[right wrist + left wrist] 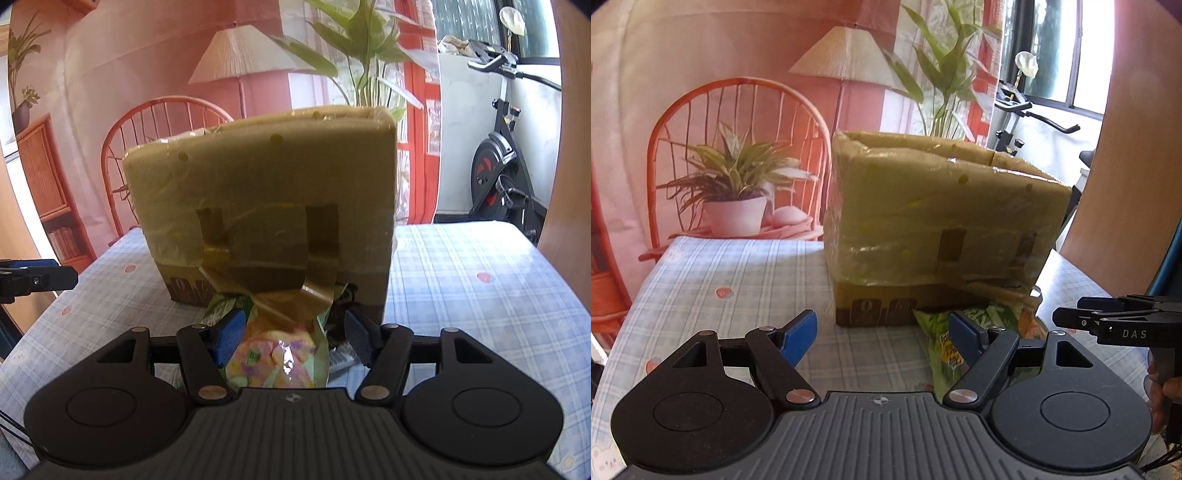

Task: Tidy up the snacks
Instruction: 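Lower the right tool onto the green vegetable-chip bag and close on it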

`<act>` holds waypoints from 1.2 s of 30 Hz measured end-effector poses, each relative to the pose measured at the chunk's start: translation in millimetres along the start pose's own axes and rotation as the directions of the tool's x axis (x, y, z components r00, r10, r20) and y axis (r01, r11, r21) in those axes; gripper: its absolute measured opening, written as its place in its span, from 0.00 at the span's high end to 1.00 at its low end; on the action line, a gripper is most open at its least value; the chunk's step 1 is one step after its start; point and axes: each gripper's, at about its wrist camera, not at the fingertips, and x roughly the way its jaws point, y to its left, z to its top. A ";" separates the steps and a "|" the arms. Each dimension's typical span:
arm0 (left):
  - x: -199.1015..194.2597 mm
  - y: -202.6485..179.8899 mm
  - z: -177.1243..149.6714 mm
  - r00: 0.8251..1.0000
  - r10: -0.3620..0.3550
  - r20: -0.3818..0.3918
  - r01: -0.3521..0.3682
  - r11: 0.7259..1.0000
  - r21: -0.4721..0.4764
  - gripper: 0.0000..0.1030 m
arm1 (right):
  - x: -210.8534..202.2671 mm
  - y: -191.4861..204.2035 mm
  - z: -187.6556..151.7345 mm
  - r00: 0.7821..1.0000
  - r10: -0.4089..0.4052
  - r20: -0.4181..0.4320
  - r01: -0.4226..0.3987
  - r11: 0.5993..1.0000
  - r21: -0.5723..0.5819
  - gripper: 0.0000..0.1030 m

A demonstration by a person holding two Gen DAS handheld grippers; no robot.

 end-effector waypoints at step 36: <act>43.5 4.5 -23.2 0.987 -0.114 -0.114 0.102 0.988 -0.113 0.22 | 52.5 8.0 -10.0 0.995 0.038 -0.095 -0.037 0.999 0.019 0.02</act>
